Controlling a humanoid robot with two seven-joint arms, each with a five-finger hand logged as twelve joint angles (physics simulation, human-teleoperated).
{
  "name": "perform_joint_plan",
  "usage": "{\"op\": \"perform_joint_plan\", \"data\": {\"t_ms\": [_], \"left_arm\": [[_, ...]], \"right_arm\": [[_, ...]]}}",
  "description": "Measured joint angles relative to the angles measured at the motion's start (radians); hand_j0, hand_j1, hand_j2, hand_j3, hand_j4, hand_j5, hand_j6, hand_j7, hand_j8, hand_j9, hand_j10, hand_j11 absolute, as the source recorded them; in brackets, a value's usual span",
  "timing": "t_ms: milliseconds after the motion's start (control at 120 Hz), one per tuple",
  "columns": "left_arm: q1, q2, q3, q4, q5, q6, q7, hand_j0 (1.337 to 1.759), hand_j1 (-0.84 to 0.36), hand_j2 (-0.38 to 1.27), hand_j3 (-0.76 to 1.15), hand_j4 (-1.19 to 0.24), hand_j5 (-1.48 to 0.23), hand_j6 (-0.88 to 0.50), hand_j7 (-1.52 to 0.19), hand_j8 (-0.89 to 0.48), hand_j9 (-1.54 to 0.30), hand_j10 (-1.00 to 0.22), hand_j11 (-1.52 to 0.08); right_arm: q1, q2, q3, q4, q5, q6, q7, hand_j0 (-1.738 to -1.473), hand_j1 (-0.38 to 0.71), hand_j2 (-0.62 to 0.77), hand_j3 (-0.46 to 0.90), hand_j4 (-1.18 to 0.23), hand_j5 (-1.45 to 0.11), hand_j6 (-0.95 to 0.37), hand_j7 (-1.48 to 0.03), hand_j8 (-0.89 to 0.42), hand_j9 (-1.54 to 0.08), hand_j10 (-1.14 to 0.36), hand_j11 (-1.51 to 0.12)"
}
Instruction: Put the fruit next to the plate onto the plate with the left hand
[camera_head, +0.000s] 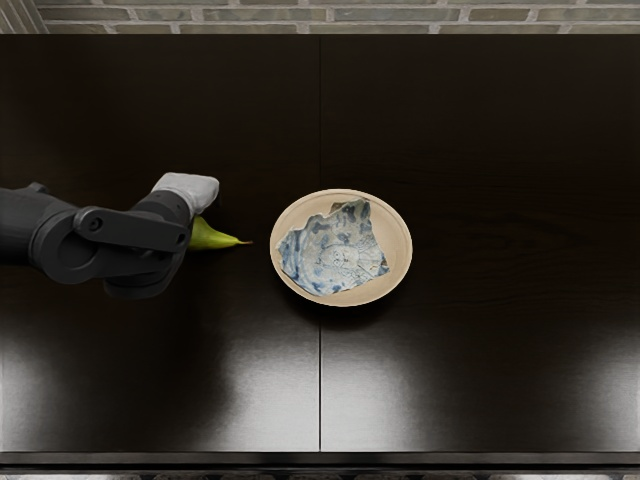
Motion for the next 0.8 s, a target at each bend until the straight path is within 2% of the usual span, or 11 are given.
{"op": "perform_joint_plan", "data": {"t_ms": [33,442,800], "left_arm": [[0.007,-0.003,0.000,0.003,0.001,-0.001,0.001,1.657,-0.07,0.08,0.00,-0.38,-0.51,-0.38,-0.50,-0.38,-0.50,-0.38,-0.50],[0.020,-0.026,0.000,0.035,-0.001,-0.001,-0.001,1.658,-0.15,0.09,0.00,-0.43,-0.55,-0.43,-0.55,-0.43,-0.55,-0.43,-0.55],[0.033,-0.028,0.000,0.040,0.001,0.001,-0.001,1.657,-0.20,0.17,0.00,-0.52,-0.65,-0.47,-0.66,-0.43,-0.67,-0.51,-0.67]], "right_arm": [[0.000,0.000,0.000,0.000,0.000,0.000,0.000,-1.658,-0.31,-0.01,0.00,-0.03,-0.04,-0.03,-0.04,-0.03,-0.04,-0.03,-0.04],[0.000,0.000,0.000,0.000,0.000,0.000,0.000,-1.658,-0.31,-0.01,0.00,-0.03,-0.04,-0.03,-0.04,-0.03,-0.04,-0.03,-0.04],[0.000,0.000,0.000,0.000,0.000,0.000,0.000,-1.658,-0.31,-0.01,0.00,-0.03,-0.04,-0.03,-0.04,-0.03,-0.04,-0.03,-0.04]]}}
